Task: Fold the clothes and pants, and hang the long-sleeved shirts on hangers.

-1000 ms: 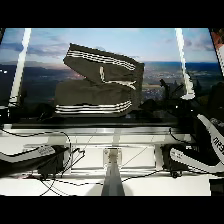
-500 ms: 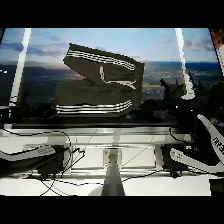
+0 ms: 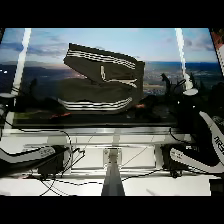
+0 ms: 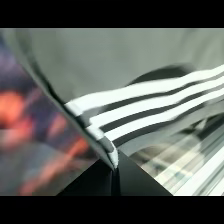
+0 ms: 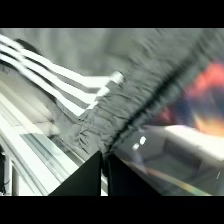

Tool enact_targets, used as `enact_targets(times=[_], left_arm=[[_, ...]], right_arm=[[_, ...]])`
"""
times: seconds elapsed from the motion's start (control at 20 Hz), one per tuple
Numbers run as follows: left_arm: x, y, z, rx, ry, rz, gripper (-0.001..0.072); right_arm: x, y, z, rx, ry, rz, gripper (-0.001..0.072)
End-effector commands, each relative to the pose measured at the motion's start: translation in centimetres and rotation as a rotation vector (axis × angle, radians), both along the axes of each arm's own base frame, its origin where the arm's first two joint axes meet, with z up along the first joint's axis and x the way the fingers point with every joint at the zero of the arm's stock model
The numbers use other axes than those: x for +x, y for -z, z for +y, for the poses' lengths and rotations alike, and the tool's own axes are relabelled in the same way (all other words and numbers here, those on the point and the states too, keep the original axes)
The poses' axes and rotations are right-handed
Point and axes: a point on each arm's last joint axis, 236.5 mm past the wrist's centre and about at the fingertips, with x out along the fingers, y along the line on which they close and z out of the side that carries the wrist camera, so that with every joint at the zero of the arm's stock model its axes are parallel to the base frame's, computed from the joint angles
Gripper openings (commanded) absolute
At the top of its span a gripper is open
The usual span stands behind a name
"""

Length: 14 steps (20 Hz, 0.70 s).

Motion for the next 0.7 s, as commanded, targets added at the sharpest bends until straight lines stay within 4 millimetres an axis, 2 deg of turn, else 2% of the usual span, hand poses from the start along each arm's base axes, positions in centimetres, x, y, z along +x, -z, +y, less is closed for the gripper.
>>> enact_targets(times=[0.0,0.1,0.15,0.25,0.3,0.4,0.45,0.55,0.65], left_arm=[[6.7,-11.1,-0.8,-0.046,-0.001,-0.32,0.0015],[9.1,-19.6,0.0,0.048,-0.013,-0.568,0.0016],[9.5,-24.3,0.3,0.114,-0.03,-0.701,0.0015],[9.1,-33.1,0.8,0.26,-0.101,-0.948,0.0016],[8.0,-37.8,1.0,0.335,-0.16,-1.083,0.0016],[4.4,-45.9,1.1,0.462,-0.301,-1.324,0.0017],[2.0,-49.1,1.0,0.524,-0.363,-1.425,0.0016],[-2.7,-53.1,0.4,0.648,-0.429,-1.566,0.0017],[-7.3,-55.5,-0.3,0.785,-0.466,-1.668,0.0017]], right_arm=[[3.0,-7.1,0.4,0.017,-0.067,-0.188,0.0019],[4.9,-13.7,0.2,-0.011,-0.077,-0.386,0.0019],[5.4,-17.2,0.1,-0.031,-0.074,-0.492,0.0019],[5.4,-24.8,-0.3,-0.088,-0.056,-0.72,0.0019],[4.8,-28.7,-0.6,-0.127,-0.041,-0.838,0.0019],[2.9,-35.3,-1.6,-0.231,0.009,-1.055,0.0019],[1.7,-38.3,-2.3,-0.297,0.045,-1.158,0.0019],[-1.2,-43.1,-3.6,-0.41,0.112,-1.326,0.0019],[-4.5,-46.9,-3.8,-0.442,0.16,-1.453,0.0019]])
